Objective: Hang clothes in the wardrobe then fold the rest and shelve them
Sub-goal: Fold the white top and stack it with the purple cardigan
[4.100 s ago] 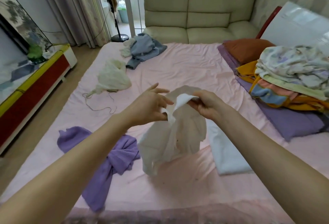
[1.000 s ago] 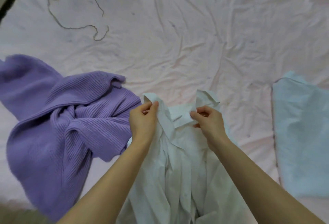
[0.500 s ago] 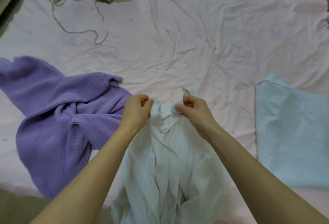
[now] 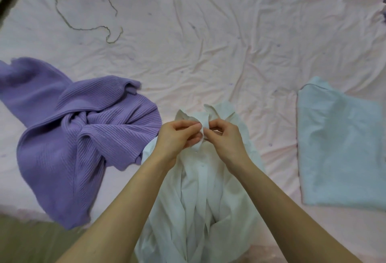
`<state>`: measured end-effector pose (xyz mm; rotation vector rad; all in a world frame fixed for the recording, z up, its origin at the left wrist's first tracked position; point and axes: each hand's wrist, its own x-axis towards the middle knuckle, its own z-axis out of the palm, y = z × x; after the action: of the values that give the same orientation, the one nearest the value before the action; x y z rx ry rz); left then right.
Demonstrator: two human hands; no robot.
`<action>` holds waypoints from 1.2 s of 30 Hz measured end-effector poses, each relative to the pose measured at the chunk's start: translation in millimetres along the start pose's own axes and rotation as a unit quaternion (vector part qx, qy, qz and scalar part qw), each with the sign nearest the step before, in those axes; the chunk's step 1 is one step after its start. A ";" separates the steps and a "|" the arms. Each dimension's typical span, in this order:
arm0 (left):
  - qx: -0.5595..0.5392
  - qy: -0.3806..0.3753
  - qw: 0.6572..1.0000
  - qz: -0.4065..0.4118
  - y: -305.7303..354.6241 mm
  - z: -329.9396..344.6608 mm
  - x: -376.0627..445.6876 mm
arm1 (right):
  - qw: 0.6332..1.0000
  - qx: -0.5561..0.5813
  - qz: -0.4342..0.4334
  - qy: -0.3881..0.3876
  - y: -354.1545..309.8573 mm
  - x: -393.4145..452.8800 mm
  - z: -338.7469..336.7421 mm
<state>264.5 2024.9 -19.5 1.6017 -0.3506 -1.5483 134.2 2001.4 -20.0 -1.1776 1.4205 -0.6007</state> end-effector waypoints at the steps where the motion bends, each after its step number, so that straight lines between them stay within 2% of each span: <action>1: 0.015 0.002 1.000 0.004 0.4 -0.6 -1.0 | 1.000 0.009 0.015 -0.004 2.4 -1.3 -0.4; 3: 0.020 0.022 1.000 -0.001 -0.8 -2.6 -0.1 | 0.998 0.026 0.059 -0.010 9.4 -2.7 -1.9; 5: 0.023 0.084 0.996 -0.004 -6.0 -8.5 5.9 | 0.993 0.040 0.106 -0.010 14.6 -4.2 -5.4; 6: 0.074 0.130 0.989 0.021 -10.4 -13.6 9.6 | 0.990 0.059 0.126 -0.009 16.1 -3.8 -7.4; 7: 0.179 0.167 0.967 0.069 -14.6 -18.6 12.3 | 0.987 0.083 0.140 -0.004 16.4 -3.4 -9.4; 8: 0.310 0.178 0.926 0.124 -17.3 -22.2 12.0 | 0.985 0.100 0.144 0.004 16.2 -2.3 -11.6; 9: 0.418 0.166 0.875 0.177 -19.2 -23.1 9.3 | 0.985 0.102 0.138 0.017 15.1 -0.5 -12.6; 10: 0.466 0.146 0.848 0.206 -21.6 -21.9 6.6 | 0.990 0.078 0.114 0.032 13.8 1.1 -13.0; 11: 0.462 0.123 0.853 0.210 -21.9 -18.0 3.5 | 0.996 0.032 0.075 0.046 12.4 2.7 -12.7; 12: 0.419 0.101 0.881 0.196 -20.7 -12.4 -1.4 | 0.998 -0.024 0.028 0.051 11.1 3.2 -11.7; 14: 0.265 0.058 0.953 0.133 -20.8 -4.3 -6.9 | 0.991 -0.122 -0.055 0.030 9.3 2.6 -8.5; 15: 0.189 0.041 0.976 0.100 -21.7 -2.4 -8.5 | 0.984 -0.153 -0.089 0.012 8.9 1.5 -6.8; 17: 0.089 0.024 0.994 0.065 -23.8 -1.1 -10.7 | 0.974 -0.187 -0.129 -0.008 11.6 0.4 -7.8; 22: 0.037 0.037 0.997 0.061 -20.3 -1.6 -18.2 | 0.960 -0.231 -0.155 -0.008 14.3 1.5 -14.0; 26: 0.089 0.051 0.992 0.074 -16.2 3.2 -16.7 | 0.971 -0.202 -0.125 0.019 14.8 1.4 -13.8; 30: 0.128 0.061 0.987 0.080 -14.4 3.1 -13.8 | 0.985 -0.147 -0.094 -0.009 18.7 2.4 -15.4; 36: 0.189 0.062 0.976 0.089 -12.7 4.2 -12.4 | 0.989 -0.105 -0.094 -0.033 17.9 0.1 -19.0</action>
<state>253.8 2039.7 -19.8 1.8904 -0.7333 -1.2899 110.7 2002.9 -31.3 -1.4980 1.3499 -0.5451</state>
